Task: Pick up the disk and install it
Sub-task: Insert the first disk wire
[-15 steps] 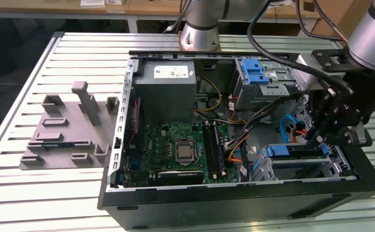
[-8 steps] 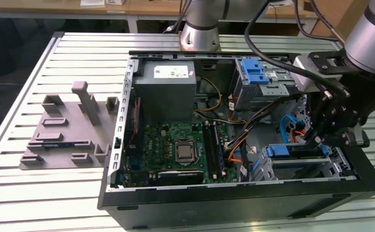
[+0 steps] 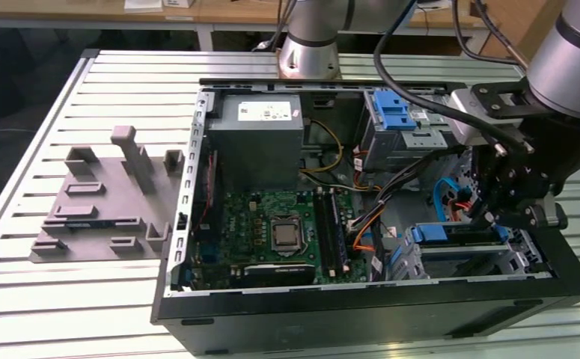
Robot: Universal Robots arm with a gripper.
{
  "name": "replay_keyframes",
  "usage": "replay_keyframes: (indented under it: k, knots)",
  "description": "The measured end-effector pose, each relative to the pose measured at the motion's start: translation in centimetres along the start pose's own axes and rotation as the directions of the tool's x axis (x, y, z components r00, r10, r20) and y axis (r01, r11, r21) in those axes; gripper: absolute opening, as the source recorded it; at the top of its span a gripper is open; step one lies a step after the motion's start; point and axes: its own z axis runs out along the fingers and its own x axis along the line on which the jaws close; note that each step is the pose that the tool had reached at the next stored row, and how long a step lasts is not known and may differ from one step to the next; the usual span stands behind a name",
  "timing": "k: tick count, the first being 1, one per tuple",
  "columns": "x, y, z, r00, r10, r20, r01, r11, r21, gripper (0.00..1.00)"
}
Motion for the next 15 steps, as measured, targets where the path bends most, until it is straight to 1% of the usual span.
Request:
replay_keyframes:
  k: [9,15]
  knots:
    - [0.05,0.17,0.11,1.0,0.001,0.0022,-0.001,1.0,0.0037,0.16]
    - [0.06,0.22,0.18,1.0,0.001,0.0054,-0.001,1.0,0.0048,0.16]
